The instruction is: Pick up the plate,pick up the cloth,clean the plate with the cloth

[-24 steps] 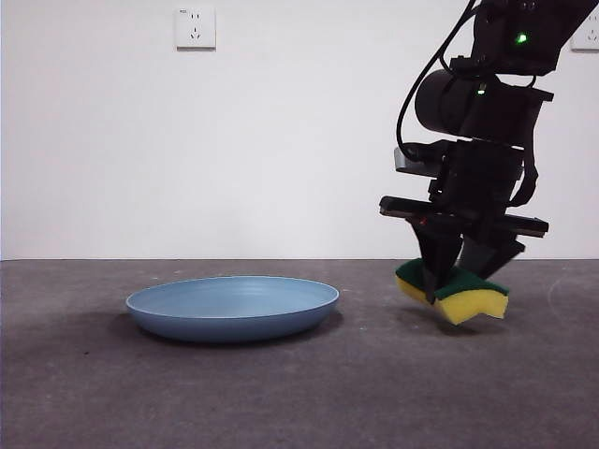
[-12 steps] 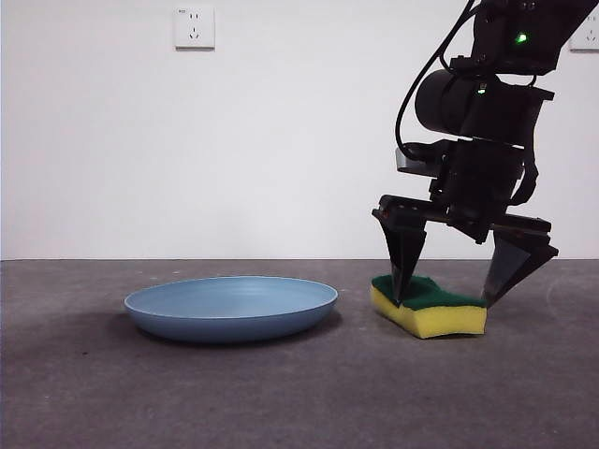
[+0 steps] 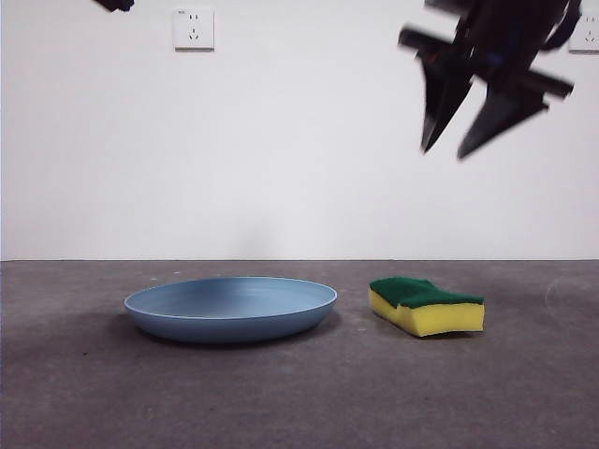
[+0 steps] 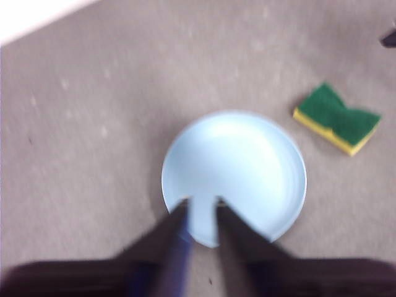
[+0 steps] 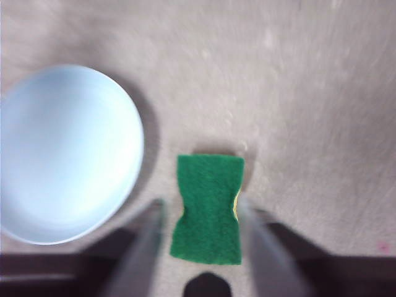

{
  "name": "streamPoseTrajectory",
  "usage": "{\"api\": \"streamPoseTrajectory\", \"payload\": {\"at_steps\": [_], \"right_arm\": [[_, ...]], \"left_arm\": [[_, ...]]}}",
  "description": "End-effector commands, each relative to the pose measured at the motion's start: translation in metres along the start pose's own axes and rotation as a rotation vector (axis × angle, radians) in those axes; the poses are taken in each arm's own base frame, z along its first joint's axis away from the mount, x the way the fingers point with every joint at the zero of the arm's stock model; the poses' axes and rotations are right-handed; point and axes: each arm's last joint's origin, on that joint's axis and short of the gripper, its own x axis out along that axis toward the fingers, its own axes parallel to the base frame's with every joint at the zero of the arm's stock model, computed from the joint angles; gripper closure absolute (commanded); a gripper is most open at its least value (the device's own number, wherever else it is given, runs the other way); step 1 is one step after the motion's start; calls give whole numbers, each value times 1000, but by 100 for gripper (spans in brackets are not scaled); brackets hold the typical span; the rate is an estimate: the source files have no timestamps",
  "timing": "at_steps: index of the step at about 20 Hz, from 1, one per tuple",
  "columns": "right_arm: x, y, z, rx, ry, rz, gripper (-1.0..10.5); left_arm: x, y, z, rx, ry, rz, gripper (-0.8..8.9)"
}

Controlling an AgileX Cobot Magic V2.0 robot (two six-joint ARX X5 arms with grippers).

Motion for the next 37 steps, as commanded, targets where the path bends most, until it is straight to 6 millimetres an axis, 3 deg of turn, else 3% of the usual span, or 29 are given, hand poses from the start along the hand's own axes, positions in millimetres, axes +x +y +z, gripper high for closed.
{"api": "streamPoseTrajectory", "payload": {"at_steps": [1, 4, 7, 11, 14, 19, 27, 29, 33, 37], "right_arm": [[-19, 6, -6, -34, -60, 18, 955], [-50, 16, -24, -71, -198, 52, 955], [-68, 22, -53, -101, -319, 86, 955], [-74, 21, -103, -112, -388, 29, 955], [-70, 18, -133, -116, -365, 42, 954], [-70, 16, -142, -103, -284, 31, 946], [-70, 16, -142, -103, -285, 31, 946], [-70, 16, -142, -103, -286, 31, 946], [-70, 16, -142, -103, -286, 32, 946], [-70, 16, -142, -103, -286, 31, 946]], "left_arm": [[-5, 1, 0, 16, -43, 6, 822], [-12, 3, -14, -1, -155, 39, 822], [-12, 4, -52, -51, -216, 110, 822], [-9, 4, -116, -167, -300, 138, 822], [-7, 1, -150, -212, -354, 78, 822], [-5, 0, -158, -305, -308, 58, 814], [4, -1, -161, -287, -229, 72, 814], [3, -1, -162, -196, -213, 101, 814], [-9, 9, -171, -204, -229, 134, 814], [-20, 28, -178, -321, -287, 289, 814]]}}
